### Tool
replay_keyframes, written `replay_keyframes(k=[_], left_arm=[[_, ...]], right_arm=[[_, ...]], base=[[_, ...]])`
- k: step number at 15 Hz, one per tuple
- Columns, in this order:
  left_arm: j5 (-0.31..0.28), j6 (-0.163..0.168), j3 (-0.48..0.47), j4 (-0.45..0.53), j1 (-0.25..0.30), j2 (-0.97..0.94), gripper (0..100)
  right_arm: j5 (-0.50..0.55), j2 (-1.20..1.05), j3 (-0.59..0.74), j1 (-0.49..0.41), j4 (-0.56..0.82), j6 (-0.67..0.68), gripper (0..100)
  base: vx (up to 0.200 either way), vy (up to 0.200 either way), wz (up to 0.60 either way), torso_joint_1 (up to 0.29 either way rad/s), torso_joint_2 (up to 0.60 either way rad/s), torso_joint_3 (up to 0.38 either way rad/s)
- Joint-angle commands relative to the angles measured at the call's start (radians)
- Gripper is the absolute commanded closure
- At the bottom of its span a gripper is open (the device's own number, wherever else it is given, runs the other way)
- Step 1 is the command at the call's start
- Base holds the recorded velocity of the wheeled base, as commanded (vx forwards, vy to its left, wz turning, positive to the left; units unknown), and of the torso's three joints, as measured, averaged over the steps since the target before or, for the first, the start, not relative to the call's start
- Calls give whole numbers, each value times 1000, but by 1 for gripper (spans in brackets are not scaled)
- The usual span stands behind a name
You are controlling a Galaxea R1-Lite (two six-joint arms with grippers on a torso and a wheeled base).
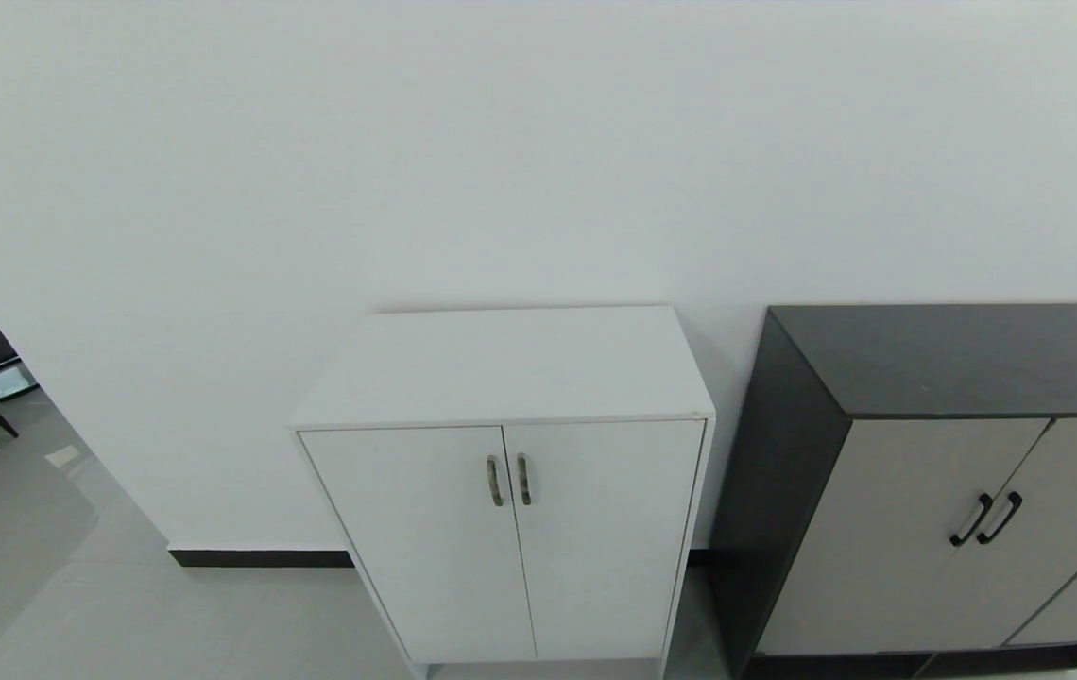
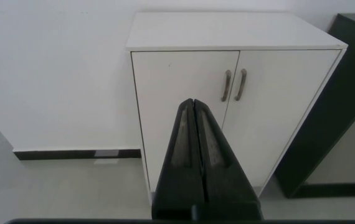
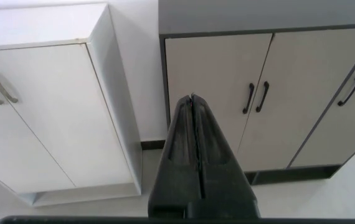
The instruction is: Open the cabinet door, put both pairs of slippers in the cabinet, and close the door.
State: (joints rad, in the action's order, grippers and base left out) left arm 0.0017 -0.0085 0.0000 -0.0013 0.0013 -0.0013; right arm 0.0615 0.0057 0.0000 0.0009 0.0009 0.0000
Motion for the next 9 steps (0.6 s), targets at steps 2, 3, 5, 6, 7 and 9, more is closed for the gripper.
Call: replay_keyframes(k=[2, 3, 5, 6, 7, 9], left_arm=[[0, -1, 0, 0, 0, 1, 100], [0, -1, 0, 0, 0, 1, 100], [0, -1, 0, 0, 0, 1, 100], [0, -1, 0, 0, -1, 1, 100], [0, -1, 0, 0, 0, 1, 100], [0, -1, 0, 0, 0, 1, 100]], right_arm=[[0, -6, 0, -1, 2, 0, 100], [1, -6, 0, -1, 2, 2, 100], [1, -6, 0, -1, 1, 18, 100], [1, -6, 0, -1, 1, 23, 100], [1, -6, 0, -1, 1, 23, 100], [1, -6, 0, -1, 1, 23, 100]], base=[[0, 0, 0, 0, 0, 0], [0, 0, 0, 0, 0, 0], [0, 0, 0, 0, 0, 0], [0, 0, 0, 0, 0, 0], [0, 0, 0, 0, 0, 0], [0, 0, 0, 0, 0, 0]])
